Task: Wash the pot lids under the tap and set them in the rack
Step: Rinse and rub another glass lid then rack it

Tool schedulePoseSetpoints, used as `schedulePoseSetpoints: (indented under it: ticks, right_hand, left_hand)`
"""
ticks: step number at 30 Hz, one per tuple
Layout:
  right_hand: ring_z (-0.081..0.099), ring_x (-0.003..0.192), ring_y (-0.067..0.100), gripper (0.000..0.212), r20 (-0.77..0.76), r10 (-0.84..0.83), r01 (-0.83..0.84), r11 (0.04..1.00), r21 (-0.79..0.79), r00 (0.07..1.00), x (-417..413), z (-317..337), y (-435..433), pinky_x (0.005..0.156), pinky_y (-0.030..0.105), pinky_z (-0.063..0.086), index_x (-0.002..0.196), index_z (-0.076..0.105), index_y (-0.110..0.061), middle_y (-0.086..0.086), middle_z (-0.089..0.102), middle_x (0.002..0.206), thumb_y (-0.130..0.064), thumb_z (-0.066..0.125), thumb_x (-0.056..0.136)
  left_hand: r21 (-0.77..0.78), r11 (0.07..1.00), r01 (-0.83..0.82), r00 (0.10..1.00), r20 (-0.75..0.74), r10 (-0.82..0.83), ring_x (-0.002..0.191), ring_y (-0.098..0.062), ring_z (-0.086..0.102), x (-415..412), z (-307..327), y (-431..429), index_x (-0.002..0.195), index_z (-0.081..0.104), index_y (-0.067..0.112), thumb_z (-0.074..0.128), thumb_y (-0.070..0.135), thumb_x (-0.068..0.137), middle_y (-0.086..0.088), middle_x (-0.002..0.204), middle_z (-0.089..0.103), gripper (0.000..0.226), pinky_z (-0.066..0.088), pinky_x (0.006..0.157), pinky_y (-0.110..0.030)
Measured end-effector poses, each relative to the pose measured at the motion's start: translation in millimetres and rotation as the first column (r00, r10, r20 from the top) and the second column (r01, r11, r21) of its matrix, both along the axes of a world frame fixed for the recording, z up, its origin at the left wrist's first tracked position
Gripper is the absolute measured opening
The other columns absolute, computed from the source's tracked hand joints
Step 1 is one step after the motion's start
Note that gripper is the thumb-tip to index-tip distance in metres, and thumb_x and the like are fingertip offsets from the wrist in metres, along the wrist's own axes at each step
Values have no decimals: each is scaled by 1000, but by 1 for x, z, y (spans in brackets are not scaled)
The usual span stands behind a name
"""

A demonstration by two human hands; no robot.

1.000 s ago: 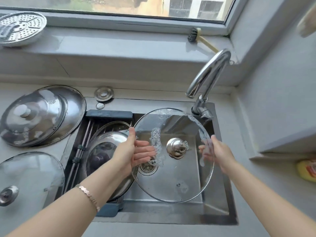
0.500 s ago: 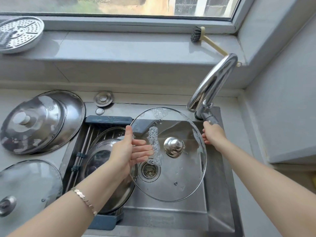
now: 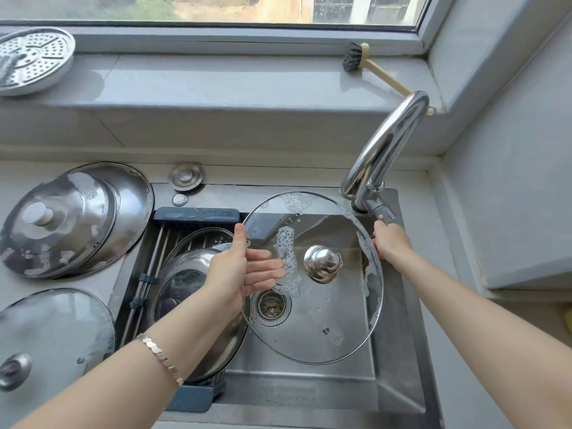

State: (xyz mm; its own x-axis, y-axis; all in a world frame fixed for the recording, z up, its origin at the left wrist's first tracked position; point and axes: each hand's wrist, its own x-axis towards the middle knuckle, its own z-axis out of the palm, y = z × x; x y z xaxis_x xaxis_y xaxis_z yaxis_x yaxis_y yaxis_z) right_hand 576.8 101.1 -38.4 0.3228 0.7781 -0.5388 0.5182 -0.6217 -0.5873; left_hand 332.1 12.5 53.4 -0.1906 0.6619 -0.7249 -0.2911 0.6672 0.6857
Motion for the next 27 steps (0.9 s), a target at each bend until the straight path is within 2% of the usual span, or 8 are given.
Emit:
schedulePoseSetpoints:
  ticks: [3,5,9,12,15,17,22,27]
  right_hand:
    - [53,85,32,33,4,22,-21,1000,-4,1000,4,-5,0,90,47,48,85,51,-5,19,55,90,-30,28,87]
    - [56,94,36,40,0,-9,9,1000,-18,1000,2,-2,0,92,47,47,89,54,-2,23,61,100,-33,29,87]
    - [39,120,35,52,280,-5,-27,993,113,960,-21,24,-20,98,40,35,123,48,-1,22,46,127,-43,36,94]
    - [55,90,23,41,138,207,-239,929,283,968,-53,57,-56,78,37,42,112,53,-18,2,60,86,-50,37,92]
    - [48,56,11,29,16,450,-434,850,299,893,-78,74,-80,58,31,38,89,50,-24,-6,47,54,-53,43,90]
    - [47,44,10,30,-24,467,-431,834,346,884,-84,74,-81,52,30,40,78,47,-23,-6,48,48,-51,50,88]
    - [43,29,11,38,-301,248,-133,925,355,921,-89,69,-75,34,21,35,66,43,-12,1,49,45,-38,50,93]
    - [56,42,19,37,-103,391,-337,878,340,915,-93,71,-80,48,34,48,76,49,-12,-2,54,57,-45,46,93]
  left_hand:
    - [-10,1000,-5,1000,5,5,48,-21,68,1,1,1,82,57,-3,38,56,90,-17,63,71,63,52,37,-21]
    - [-9,1000,-12,1000,10,12,47,-21,68,1,2,1,81,57,-2,38,56,90,-16,62,71,62,51,37,-21]
    - [2,999,-32,999,8,32,47,-21,68,-2,3,-1,80,57,-2,38,56,91,-16,62,71,61,52,37,-21]
    - [0,999,-53,999,-4,53,43,-17,66,-5,4,-3,79,56,0,37,55,92,-12,56,70,60,52,38,-21]
    - [4,998,-70,996,-57,70,40,-15,64,-10,4,-5,72,57,4,37,57,91,-9,53,68,59,49,35,-19]
    - [16,997,-78,994,-75,79,39,-14,63,-14,4,-8,70,57,5,38,56,91,-9,51,67,59,48,35,-18]
    - [39,996,-86,995,-41,87,42,-18,65,-23,7,-14,75,56,1,38,54,91,-13,56,69,58,51,37,-22]
    - [39,994,-101,994,-48,102,44,-20,66,-24,7,-18,76,55,1,39,54,90,-15,59,70,58,50,37,-21]
